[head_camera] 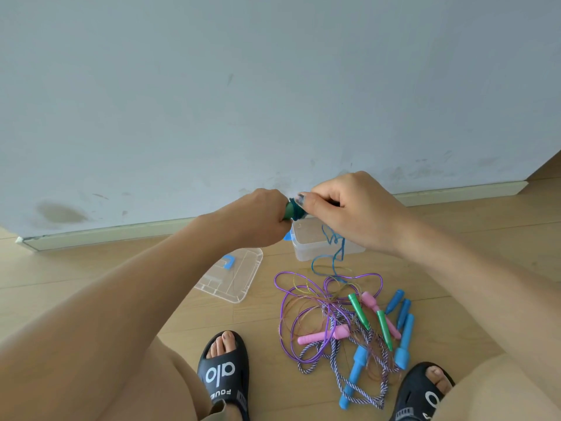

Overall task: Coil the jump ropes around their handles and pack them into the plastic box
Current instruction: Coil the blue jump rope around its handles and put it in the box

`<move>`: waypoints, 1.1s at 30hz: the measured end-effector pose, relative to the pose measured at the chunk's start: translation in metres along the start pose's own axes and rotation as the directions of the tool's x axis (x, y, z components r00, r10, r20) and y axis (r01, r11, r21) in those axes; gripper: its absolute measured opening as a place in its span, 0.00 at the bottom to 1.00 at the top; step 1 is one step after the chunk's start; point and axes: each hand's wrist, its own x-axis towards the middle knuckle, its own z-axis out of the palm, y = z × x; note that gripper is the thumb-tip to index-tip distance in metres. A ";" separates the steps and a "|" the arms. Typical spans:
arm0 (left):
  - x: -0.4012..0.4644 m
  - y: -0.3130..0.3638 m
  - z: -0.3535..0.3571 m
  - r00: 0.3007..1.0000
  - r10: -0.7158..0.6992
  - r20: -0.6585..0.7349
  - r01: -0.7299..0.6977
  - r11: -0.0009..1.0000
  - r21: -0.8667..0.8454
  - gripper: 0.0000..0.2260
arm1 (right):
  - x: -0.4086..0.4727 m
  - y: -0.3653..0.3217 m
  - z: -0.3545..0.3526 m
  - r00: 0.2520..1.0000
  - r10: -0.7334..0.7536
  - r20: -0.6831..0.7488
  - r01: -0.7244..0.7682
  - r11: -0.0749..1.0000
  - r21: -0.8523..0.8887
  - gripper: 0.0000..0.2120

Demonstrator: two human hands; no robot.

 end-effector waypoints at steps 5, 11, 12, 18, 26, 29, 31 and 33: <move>-0.010 0.017 -0.001 0.990 0.138 -0.031 -0.128 0.965 0.229 0.12 | 0.013 0.008 0.001 0.996 0.037 -0.076 -0.034 0.999 0.035 0.27; -0.019 0.023 -0.003 0.961 0.260 -0.092 -0.236 0.947 0.216 0.08 | 0.027 0.024 0.002 0.994 0.094 0.059 -0.099 0.989 0.106 0.27; -0.021 0.023 -0.004 0.956 0.275 -0.101 -0.254 0.950 0.182 0.08 | 0.028 0.025 0.002 0.988 0.106 0.111 -0.124 0.977 0.175 0.27; -0.034 0.024 -0.008 0.959 0.275 -0.069 -0.283 0.944 -0.169 0.07 | 0.027 0.029 0.009 0.942 0.177 0.284 -0.300 0.821 0.486 0.27; -0.036 0.006 -0.025 0.976 0.176 -0.131 -0.210 0.925 -0.318 0.08 | 0.024 0.028 0.037 0.833 0.482 0.271 -0.551 0.678 0.487 0.16; -0.028 -0.009 -0.017 0.969 0.166 -0.182 -0.198 0.965 -0.172 0.10 | 0.017 0.017 0.051 0.824 0.514 0.238 -0.560 0.681 0.471 0.19; -0.022 -0.017 -0.011 0.960 0.199 -0.197 -0.213 0.976 -0.052 0.10 | 0.010 0.013 0.056 0.841 0.517 0.160 -0.536 0.756 0.377 0.21; -0.018 -0.019 -0.009 0.967 0.199 -0.159 -0.199 0.980 0.015 0.11 | 0.005 0.010 0.059 0.866 0.488 0.106 -0.497 0.826 0.266 0.20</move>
